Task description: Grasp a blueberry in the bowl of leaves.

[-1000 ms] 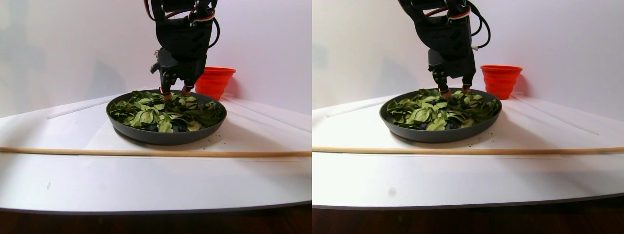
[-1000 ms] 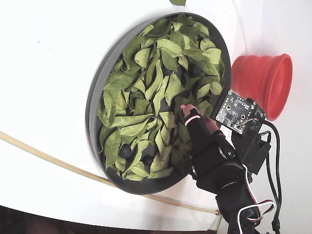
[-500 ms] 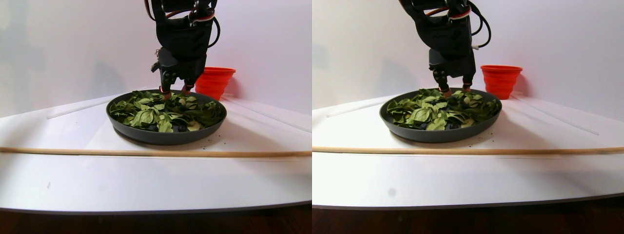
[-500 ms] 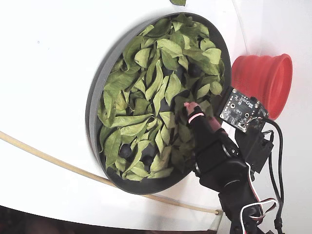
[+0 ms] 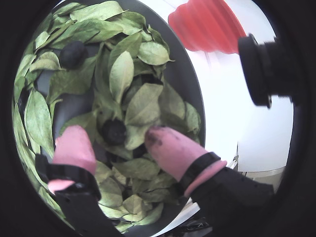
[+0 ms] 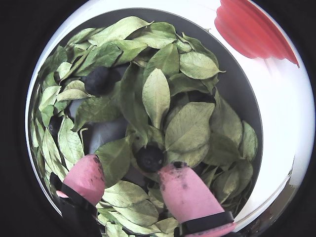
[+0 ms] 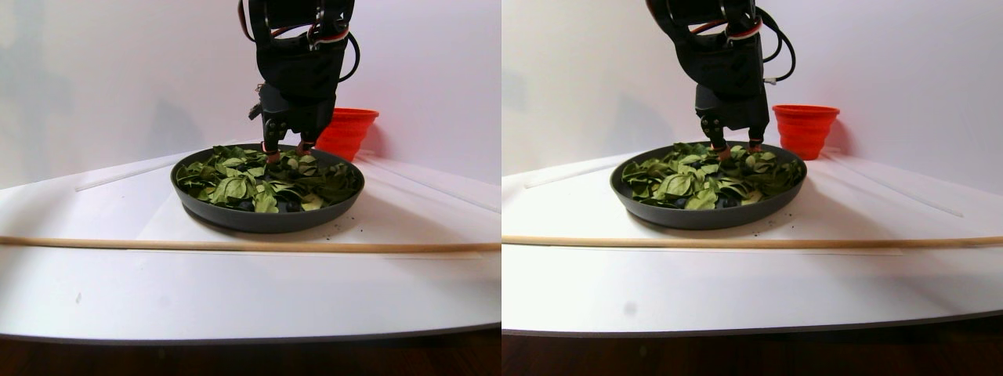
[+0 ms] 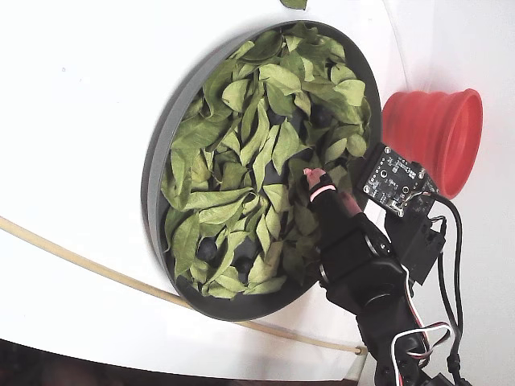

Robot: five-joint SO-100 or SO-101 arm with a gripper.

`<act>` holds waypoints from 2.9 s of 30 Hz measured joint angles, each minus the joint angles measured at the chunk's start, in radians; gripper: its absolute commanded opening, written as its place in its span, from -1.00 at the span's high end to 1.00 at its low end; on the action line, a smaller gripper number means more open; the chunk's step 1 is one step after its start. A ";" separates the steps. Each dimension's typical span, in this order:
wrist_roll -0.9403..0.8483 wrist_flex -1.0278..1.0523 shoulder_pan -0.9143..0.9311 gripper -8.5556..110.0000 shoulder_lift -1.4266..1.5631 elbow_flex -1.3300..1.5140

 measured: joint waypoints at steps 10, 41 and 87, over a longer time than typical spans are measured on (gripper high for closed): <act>0.035 0.055 0.002 0.48 -0.008 -0.051; 0.118 0.106 0.017 0.49 -0.138 -0.179; 0.285 0.184 0.018 0.56 -0.239 -0.301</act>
